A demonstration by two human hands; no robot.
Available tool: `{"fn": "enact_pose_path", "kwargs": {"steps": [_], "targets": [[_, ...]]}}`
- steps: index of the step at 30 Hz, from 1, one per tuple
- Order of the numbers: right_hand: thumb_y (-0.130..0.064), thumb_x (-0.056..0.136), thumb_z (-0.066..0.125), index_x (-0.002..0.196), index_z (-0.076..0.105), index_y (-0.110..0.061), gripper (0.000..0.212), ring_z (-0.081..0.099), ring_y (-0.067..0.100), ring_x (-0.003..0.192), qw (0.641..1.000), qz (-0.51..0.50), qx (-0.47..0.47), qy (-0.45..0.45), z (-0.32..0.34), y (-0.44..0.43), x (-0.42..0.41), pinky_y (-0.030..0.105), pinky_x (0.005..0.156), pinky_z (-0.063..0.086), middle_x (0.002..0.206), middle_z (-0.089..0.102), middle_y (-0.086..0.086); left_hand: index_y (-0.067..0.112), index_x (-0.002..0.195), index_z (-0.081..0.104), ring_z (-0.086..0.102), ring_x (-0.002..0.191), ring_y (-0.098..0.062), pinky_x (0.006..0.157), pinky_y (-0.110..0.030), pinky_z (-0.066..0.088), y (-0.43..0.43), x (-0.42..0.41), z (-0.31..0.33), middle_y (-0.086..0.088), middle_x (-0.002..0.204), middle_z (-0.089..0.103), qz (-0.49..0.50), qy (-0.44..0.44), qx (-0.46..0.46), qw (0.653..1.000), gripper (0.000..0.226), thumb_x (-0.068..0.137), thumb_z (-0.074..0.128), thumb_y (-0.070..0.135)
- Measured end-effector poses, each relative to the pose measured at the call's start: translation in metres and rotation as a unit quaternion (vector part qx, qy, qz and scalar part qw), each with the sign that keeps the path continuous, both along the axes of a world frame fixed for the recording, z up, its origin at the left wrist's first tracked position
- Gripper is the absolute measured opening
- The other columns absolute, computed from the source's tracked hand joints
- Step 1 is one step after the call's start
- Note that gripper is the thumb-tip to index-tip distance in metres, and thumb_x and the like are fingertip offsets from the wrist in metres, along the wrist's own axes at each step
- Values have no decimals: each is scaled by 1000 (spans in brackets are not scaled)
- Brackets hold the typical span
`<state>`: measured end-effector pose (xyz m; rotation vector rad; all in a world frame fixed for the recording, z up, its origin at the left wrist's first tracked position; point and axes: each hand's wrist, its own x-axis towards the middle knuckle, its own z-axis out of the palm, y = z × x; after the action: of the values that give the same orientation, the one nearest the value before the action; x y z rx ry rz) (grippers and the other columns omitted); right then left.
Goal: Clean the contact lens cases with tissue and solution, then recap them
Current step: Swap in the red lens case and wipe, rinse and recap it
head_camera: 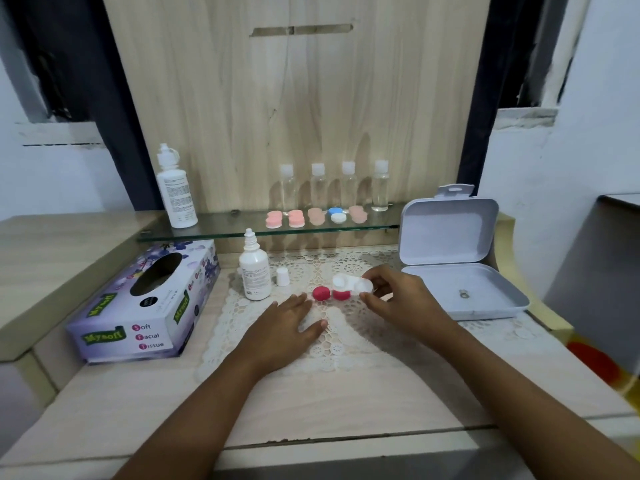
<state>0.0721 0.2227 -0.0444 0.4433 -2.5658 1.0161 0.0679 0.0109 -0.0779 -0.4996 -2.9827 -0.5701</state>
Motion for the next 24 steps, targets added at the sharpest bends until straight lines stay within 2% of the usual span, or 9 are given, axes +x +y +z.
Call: {"fn": "enact_pose_path", "kwargs": {"steps": [6, 11, 16, 20, 22, 24], "targets": [[-19, 82, 69, 102, 61, -13, 23, 61, 14, 79, 996, -55, 37, 52, 9, 45, 5, 19, 66, 47, 89, 65, 1, 19, 147, 25, 9, 143, -6, 115, -27, 5, 1, 0, 1, 7, 157, 13, 1, -2, -6, 1000, 63, 95, 36, 52], [-13, 81, 67, 102, 60, -7, 23, 60, 26, 76, 977, -107, 137, 127, 12, 89, 2, 37, 65, 48, 89, 63, 7, 19, 147, 26, 9, 143, -6, 115, -27, 6, 1, 0, 2, 7, 157, 14, 1, -4, -9, 1000, 62, 95, 35, 52], [-4, 74, 72, 98, 61, -5, 27, 58, 36, 67, 941, -117, 272, 164, 12, 114, -4, 34, 53, 44, 86, 59, 13, 19, 147, 28, 11, 143, -6, 116, -28, 8, 1, 1, 3, 7, 156, 15, 1, -4, -5, 1000, 62, 95, 36, 52], [11, 57, 74, 93, 62, -8, 43, 54, 30, 57, 899, -70, 386, 195, 11, 119, -14, 37, 44, 48, 80, 57, 10, 19, 147, 27, 10, 143, -6, 117, -28, 8, 1, 1, 3, 7, 156, 15, 1, -6, -6, 1000, 62, 95, 36, 51], [16, 47, 73, 93, 64, -12, 54, 50, 26, 55, 875, -57, 430, 215, 13, 120, -17, 32, 42, 45, 78, 57, 8, 19, 147, 27, 10, 143, -7, 116, -28, 7, 1, 2, 4, 7, 157, 14, 0, -8, -9, 1000, 62, 95, 35, 51], [14, 43, 74, 88, 65, -15, 54, 49, 23, 57, 847, -39, 477, 230, 16, 118, -17, 29, 44, 40, 77, 58, 5, 18, 147, 27, 10, 143, -7, 115, -27, 7, 2, 3, 5, 6, 157, 14, 0, -7, -9, 1000, 62, 95, 35, 51]]}}
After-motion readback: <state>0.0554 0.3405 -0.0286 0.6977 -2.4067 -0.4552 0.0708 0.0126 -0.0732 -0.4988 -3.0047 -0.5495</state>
